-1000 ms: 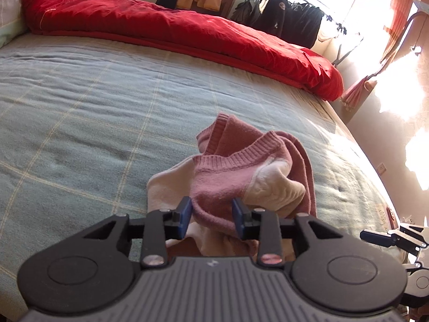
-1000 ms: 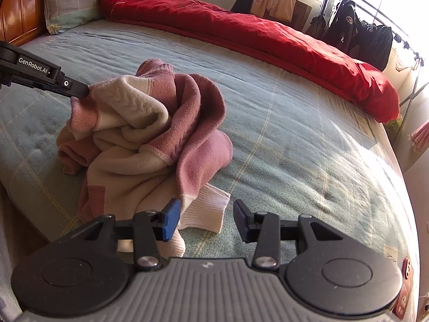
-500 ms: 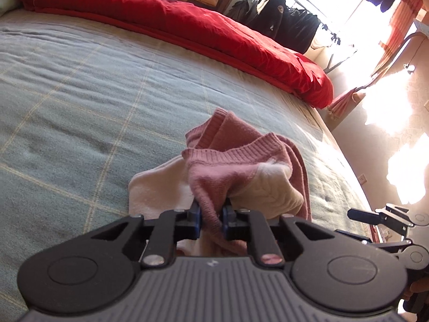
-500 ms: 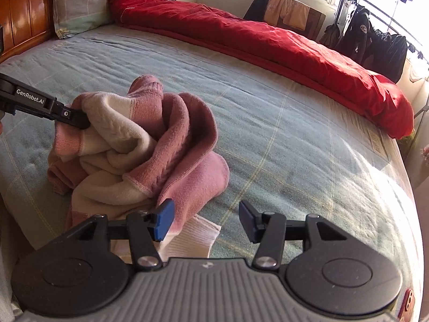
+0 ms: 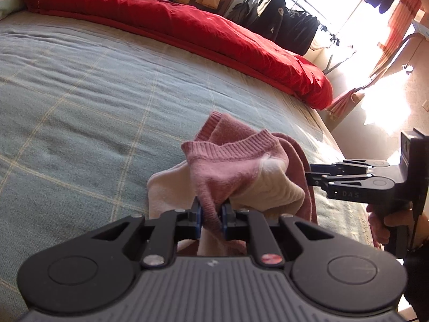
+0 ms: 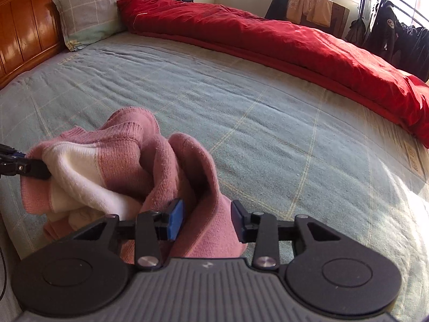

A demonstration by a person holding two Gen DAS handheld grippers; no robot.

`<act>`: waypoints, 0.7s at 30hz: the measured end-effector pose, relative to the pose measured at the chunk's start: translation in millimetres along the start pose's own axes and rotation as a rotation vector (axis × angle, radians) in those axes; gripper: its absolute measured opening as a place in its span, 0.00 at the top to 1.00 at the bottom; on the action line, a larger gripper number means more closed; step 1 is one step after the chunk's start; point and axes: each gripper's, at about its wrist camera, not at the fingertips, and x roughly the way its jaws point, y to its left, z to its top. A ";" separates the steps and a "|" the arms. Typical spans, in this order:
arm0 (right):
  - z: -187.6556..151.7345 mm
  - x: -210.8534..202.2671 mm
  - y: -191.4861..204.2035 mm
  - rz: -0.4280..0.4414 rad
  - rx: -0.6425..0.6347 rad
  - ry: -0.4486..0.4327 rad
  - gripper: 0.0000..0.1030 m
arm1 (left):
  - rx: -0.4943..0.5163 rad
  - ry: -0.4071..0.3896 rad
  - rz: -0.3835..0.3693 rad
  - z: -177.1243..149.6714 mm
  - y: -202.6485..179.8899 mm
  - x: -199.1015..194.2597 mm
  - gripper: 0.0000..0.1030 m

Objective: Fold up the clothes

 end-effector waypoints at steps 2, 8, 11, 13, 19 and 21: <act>1.7 17.3 -2.9 0.006 0.022 0.042 0.60 | -0.018 0.004 -0.009 -3.1 3.0 2.7 0.88; -5.3 34.9 -4.0 0.014 0.042 0.077 0.81 | -0.027 0.009 -0.011 -4.4 4.0 11.3 0.88; -4.1 35.6 -9.8 0.009 0.067 0.083 0.92 | -0.033 0.003 -0.004 -2.3 2.6 13.2 0.88; -2.7 34.0 -13.6 0.004 0.076 0.077 0.93 | -0.033 -0.005 0.000 -0.7 1.2 12.1 0.89; -1.2 11.6 -17.4 -0.039 0.079 0.037 0.95 | -0.027 -0.016 0.023 7.1 0.0 4.0 0.89; -0.2 -2.4 -21.2 -0.051 0.087 0.015 0.95 | -0.015 -0.030 0.025 10.6 -2.3 -1.7 0.89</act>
